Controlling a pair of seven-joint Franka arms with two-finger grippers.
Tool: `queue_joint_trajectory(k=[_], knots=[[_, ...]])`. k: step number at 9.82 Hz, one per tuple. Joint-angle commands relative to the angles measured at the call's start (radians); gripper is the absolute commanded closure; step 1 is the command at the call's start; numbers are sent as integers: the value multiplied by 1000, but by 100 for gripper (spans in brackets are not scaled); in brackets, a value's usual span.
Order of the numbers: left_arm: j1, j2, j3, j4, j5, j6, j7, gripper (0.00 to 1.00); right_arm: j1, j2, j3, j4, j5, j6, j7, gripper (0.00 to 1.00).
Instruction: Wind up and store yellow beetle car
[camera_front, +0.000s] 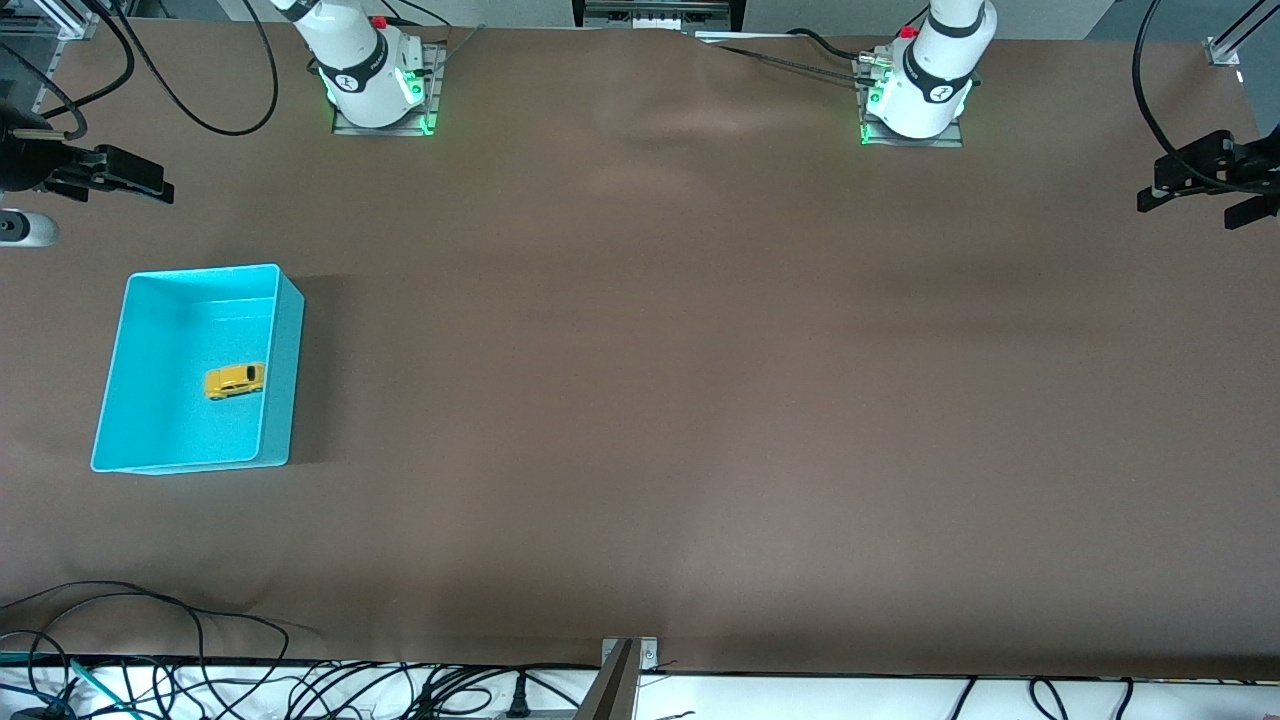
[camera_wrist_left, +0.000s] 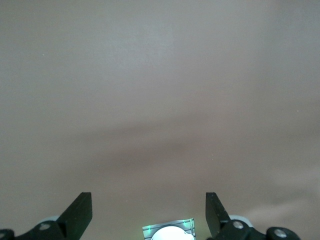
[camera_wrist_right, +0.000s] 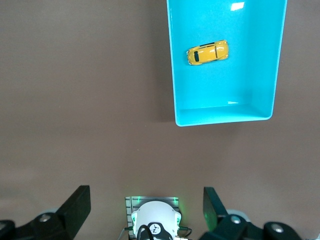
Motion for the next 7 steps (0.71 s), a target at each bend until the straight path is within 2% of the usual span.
queue_joint_trajectory(k=[1,7], knots=[[-4,-6,-8,20,-1,-29,18,0,-2,4,0,20,3,-22,1,0],[-7,-9,-3,21,-7,-29,22,0,-7,4,-3,20,3,-22,-5,0]])
